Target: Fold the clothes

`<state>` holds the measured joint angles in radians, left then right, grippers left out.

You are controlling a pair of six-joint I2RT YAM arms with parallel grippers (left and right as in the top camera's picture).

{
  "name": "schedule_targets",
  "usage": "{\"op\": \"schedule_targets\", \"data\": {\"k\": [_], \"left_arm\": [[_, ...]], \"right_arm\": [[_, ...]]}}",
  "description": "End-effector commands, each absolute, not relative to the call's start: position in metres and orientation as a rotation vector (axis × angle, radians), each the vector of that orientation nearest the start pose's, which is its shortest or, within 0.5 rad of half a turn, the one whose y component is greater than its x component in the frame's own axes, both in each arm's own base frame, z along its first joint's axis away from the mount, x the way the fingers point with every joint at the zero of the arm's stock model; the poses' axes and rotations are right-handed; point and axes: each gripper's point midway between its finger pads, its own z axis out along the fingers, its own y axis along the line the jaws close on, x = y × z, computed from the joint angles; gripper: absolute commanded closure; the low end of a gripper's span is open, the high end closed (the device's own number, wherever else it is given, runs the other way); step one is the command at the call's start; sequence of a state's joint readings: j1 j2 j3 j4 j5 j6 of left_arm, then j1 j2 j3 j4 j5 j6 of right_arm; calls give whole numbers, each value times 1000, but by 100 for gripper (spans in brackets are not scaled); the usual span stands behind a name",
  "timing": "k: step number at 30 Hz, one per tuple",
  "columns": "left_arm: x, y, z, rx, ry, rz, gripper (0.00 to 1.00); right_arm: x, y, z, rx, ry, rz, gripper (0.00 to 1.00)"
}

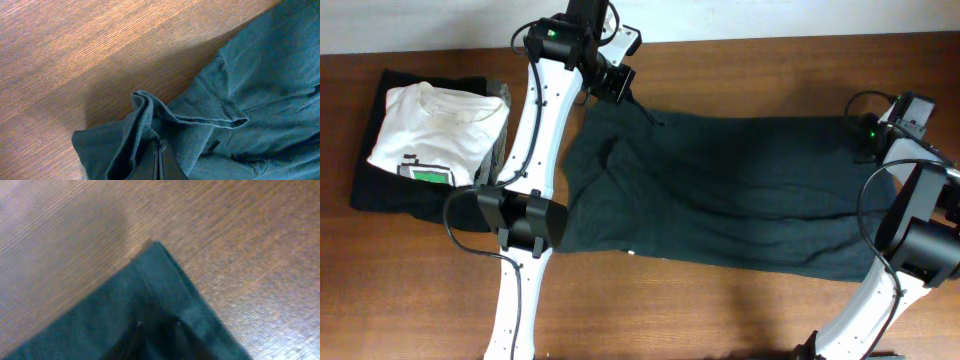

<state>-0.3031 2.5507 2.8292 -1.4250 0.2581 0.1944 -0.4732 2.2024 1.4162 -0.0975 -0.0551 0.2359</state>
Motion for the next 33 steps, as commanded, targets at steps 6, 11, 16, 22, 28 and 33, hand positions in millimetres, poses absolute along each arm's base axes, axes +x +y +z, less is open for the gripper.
{"op": "schedule_targets", "data": {"k": [6,11,16,22,28,33], "left_arm": [[517,-206,188,778,2552,-354,99],[510,-191,180,768,2621,-260,99],[498,-187,175,776,2674,-261,100],[473,-174,166,791,2796,-217,100],[464,-182,168,773,2818,-302,100],[458,-187,175,727,2829,-348,100]], "right_arm": [[492,-259,66,860,2286,130,96],[459,-271,89,987,2369,196,96],[439,-260,95,1037,2383,439,96],[409,-239,107,1056,2459,548,96],[369,-230,132,1169,2512,522,96],[335,-228,121,1287,2632,428,96]]}}
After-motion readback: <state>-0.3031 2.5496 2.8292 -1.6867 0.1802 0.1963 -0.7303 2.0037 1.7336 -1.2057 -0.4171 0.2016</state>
